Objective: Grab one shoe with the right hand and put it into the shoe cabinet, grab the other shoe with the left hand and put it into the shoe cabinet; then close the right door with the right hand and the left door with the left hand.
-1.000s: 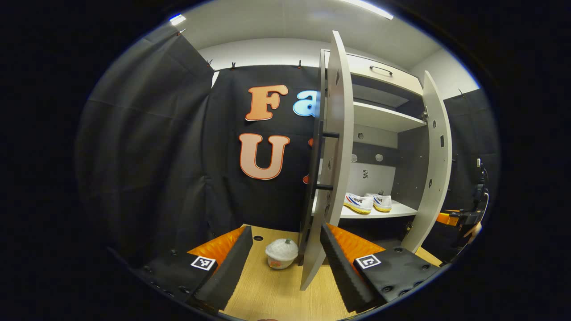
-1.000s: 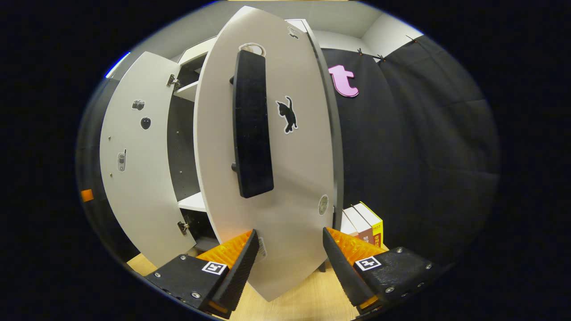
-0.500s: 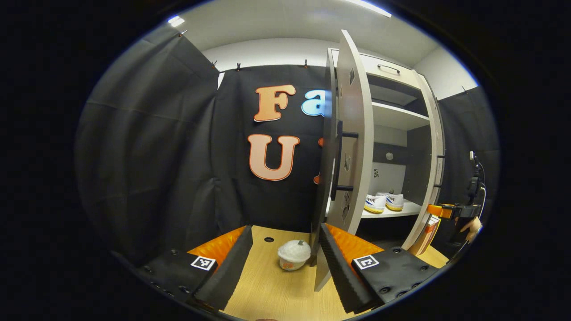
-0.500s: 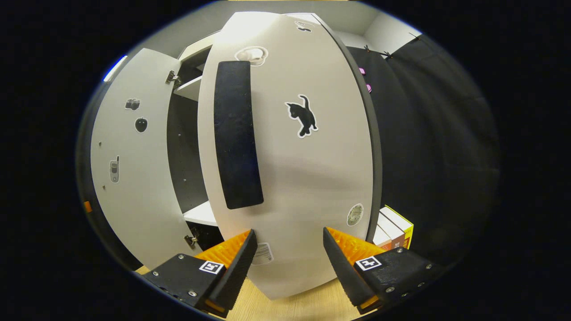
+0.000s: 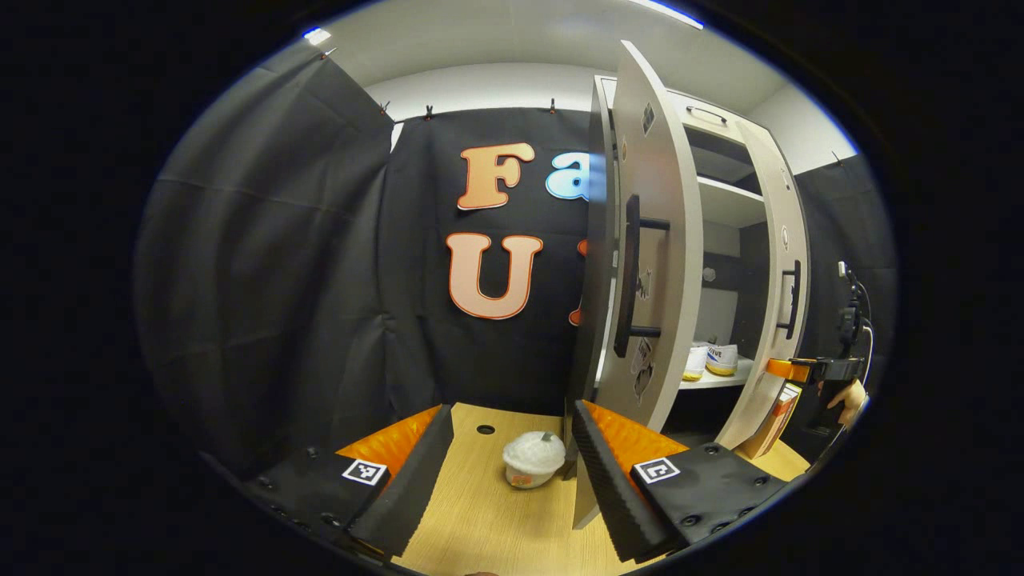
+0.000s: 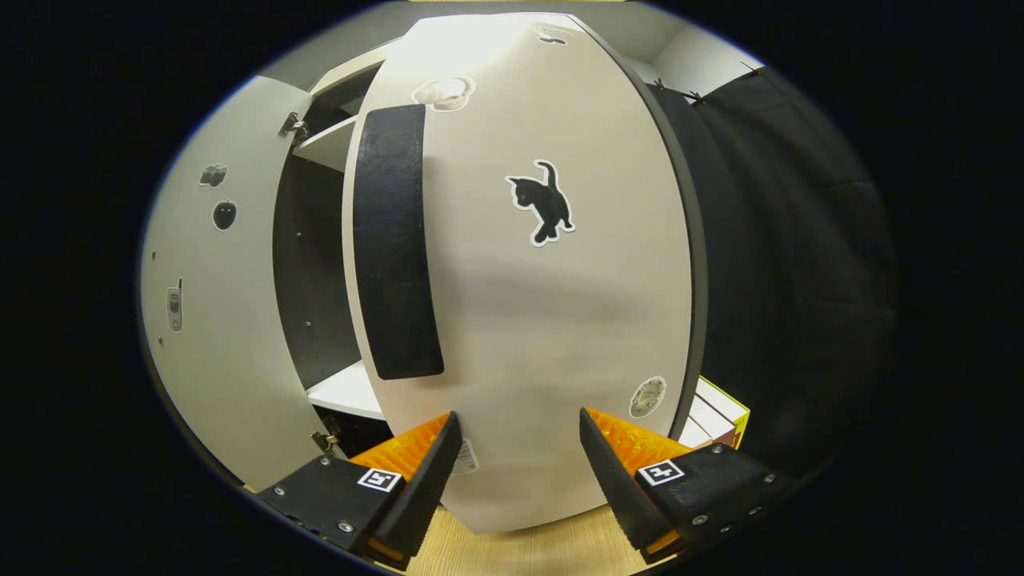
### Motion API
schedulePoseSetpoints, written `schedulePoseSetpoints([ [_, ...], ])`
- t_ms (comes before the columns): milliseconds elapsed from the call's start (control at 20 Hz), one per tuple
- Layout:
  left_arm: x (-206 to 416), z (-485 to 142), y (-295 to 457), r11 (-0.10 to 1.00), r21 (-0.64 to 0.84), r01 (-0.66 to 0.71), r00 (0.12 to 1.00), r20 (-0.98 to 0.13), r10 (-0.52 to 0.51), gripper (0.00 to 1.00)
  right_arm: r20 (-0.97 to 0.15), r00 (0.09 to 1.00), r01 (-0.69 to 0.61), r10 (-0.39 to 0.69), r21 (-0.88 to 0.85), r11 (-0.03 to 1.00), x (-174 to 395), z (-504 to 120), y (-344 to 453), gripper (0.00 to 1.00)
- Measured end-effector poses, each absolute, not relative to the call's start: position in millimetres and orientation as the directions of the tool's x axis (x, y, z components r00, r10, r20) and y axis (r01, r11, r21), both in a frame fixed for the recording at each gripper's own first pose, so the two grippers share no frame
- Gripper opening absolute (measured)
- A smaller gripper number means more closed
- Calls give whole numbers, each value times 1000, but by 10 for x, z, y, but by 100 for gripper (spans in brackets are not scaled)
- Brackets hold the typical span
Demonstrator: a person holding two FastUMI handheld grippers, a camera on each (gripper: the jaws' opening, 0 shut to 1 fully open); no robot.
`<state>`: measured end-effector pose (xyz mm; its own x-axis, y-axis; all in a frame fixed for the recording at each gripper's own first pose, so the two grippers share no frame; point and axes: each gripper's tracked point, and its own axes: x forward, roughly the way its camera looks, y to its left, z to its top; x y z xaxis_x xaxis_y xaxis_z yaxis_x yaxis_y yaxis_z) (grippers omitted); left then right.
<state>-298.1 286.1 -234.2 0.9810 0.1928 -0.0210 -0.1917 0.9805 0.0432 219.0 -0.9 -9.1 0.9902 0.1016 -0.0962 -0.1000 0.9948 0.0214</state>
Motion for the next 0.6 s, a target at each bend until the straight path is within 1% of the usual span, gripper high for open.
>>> schedulePoseSetpoints([
  [100, -2874, -2380, 2871, 982, 39, -183, 982, -26, 185, 98, -101, 991, -89, 88, 0, 996, 2203, -79, 4, 92],
  [150, -2826, -2411, 2860, 984, 37, -174, 984, -31, 175, 96, -101, 991, -84, 82, -12, 996, 2208, -70, 3, 92],
  [200, -2783, -2443, 2827, 986, 37, -163, 986, -36, 164, 98, -101, 992, -79, 76, -29, 996, 2214, -65, 5, 92],
  [350, -2650, -2525, 2810, 987, 66, -146, 987, -55, 149, 98, -93, 994, -64, 56, -76, 995, 2252, -43, 24, 92],
  [400, -2628, -2551, 2797, 987, 72, -143, 987, -60, 148, 96, -90, 995, -58, 50, -86, 995, 2255, -38, 23, 92],
  [500, -2572, -2570, 2764, 990, 63, -129, 989, -65, 133, 98, -88, 995, -46, 38, -89, 995, 2267, -39, 35, 92],
  [600, -2521, -2589, 2727, 993, 42, -108, 992, -68, 111, 96, -90, 995, -40, 33, -79, 996, 2278, -35, 35, 92],
])
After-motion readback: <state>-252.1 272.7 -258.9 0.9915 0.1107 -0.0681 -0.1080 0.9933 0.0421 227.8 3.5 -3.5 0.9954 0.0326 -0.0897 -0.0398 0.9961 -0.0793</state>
